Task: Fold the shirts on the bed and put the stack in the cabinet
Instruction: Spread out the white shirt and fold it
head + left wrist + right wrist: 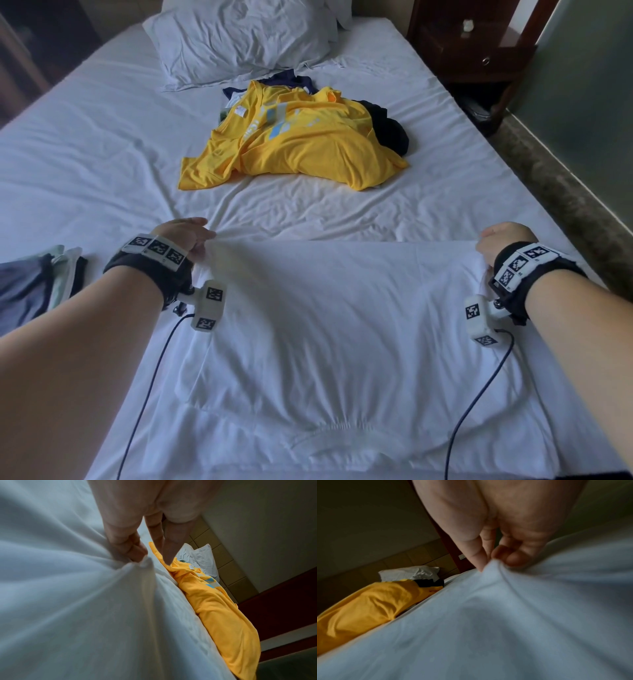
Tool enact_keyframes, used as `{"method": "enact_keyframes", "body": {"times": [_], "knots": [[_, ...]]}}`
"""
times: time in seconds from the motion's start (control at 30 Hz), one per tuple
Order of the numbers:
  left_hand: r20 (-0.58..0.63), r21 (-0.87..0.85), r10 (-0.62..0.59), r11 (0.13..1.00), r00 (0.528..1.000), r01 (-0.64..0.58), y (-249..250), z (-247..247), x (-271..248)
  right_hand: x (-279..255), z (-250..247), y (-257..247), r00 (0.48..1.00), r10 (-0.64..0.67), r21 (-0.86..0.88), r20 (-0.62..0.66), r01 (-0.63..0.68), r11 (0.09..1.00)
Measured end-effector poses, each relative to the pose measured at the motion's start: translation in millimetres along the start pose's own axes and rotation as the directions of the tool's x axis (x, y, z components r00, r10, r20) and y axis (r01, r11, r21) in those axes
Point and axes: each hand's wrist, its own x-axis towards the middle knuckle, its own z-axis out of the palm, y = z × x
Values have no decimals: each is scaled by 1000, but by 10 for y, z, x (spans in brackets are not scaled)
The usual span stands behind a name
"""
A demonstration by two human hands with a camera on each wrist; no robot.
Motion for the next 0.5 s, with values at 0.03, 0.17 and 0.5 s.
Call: {"method": "enact_keyframes", "body": {"times": [0.03,0.17,0.5], "knots": [[-37,40,50,998,998,-49,13,-2,-56,-36,-4,-42,999,-21,-73,-28,19,997],[57,491,411,782,910,-384,46,181,-482,-391,117,-310,954,-298,-375,19,283,883],[409,901,82,123,909,-416,-558,576,-430,-970,969,-368,818,-230,-457,527,501,735]]}}
